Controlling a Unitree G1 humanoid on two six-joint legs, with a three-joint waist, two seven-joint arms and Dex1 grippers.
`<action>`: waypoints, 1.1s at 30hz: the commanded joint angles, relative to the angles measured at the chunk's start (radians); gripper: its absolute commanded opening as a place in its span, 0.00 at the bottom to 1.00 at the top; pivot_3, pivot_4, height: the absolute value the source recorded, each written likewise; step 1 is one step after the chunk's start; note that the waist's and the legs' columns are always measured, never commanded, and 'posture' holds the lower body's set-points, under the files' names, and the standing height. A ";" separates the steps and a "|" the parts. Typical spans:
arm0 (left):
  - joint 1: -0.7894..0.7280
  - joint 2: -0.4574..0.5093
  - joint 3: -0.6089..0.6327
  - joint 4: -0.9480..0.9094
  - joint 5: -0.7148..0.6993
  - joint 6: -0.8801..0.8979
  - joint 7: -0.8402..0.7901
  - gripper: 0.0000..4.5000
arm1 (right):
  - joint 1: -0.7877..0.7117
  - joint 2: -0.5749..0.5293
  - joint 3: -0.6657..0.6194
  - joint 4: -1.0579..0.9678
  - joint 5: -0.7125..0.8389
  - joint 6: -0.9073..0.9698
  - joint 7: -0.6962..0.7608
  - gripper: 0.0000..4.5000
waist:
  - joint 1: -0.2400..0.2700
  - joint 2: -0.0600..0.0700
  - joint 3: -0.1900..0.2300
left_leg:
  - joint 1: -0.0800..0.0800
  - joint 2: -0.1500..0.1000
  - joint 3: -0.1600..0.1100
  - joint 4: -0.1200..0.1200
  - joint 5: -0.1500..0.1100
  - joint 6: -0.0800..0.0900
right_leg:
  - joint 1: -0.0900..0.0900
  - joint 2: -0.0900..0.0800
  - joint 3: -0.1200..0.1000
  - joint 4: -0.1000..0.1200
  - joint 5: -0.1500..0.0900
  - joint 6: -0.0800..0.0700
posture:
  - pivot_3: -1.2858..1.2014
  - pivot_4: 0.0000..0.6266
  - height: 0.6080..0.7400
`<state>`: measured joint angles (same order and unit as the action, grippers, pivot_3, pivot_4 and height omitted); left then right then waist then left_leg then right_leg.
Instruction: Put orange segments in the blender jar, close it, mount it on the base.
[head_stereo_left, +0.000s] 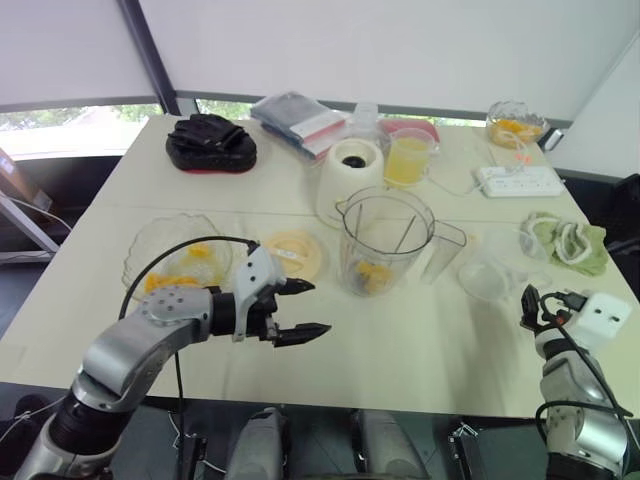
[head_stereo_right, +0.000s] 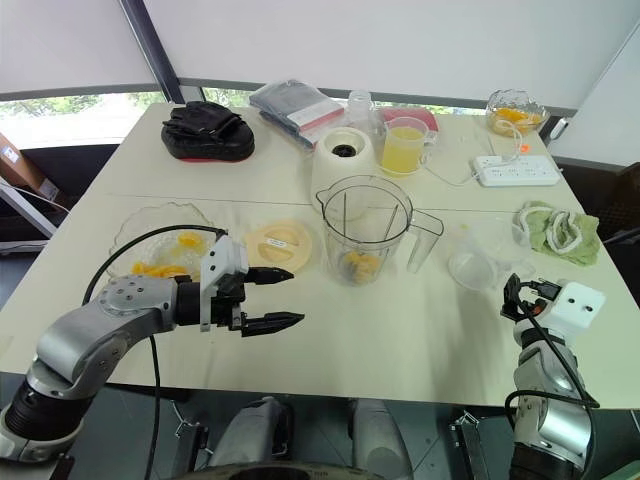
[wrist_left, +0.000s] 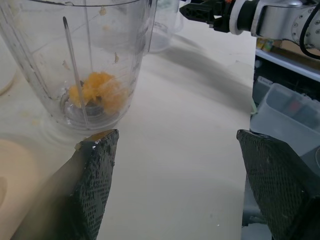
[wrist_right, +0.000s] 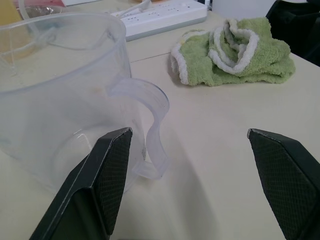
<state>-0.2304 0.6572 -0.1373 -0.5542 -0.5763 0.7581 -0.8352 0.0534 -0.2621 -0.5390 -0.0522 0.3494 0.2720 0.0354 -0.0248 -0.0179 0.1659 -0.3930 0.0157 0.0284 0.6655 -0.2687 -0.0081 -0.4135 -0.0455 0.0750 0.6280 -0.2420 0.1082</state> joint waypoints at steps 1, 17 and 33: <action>-0.006 -0.003 0.011 -0.036 -0.006 -0.008 0.016 0.87 | -0.026 -0.026 -0.032 0.014 -0.005 -0.041 -0.012 0.86 | -0.002 0.000 0.000 | 0.000 0.000 0.000 0.000 0.000 0.000 | 0.000 0.000 0.000 0.000 0.000 0.000 | 0.52 0.24 1.00; -0.019 -0.013 0.010 -0.029 -0.009 -0.003 0.052 0.87 | -0.104 -0.064 -0.037 0.113 -0.012 -0.088 -0.025 0.86 | -0.021 0.000 0.002 | 0.000 0.000 0.000 -0.001 0.000 0.000 | 0.000 0.000 0.000 -0.001 0.000 0.000 | 0.52 0.24 1.00; -0.019 -0.013 0.001 -0.022 0.009 -0.017 0.057 0.87 | -0.076 -0.053 -0.001 0.096 -0.025 -0.092 0.021 0.86 | -0.021 0.000 0.002 | -0.001 0.000 0.000 -0.004 0.000 0.000 | 0.000 0.000 0.000 -0.005 0.000 0.000 | 0.52 0.24 1.00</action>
<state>-0.2397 0.6432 -0.1406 -0.5538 -0.5751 0.7578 -0.7811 -0.0274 -0.3035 -0.5358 0.0835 0.3275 0.2008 0.0498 -0.0459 -0.0174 0.1682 -0.3938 0.0157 0.0283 0.6619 -0.2688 -0.0080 -0.4132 -0.0458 0.0751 0.6223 -0.2421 0.1084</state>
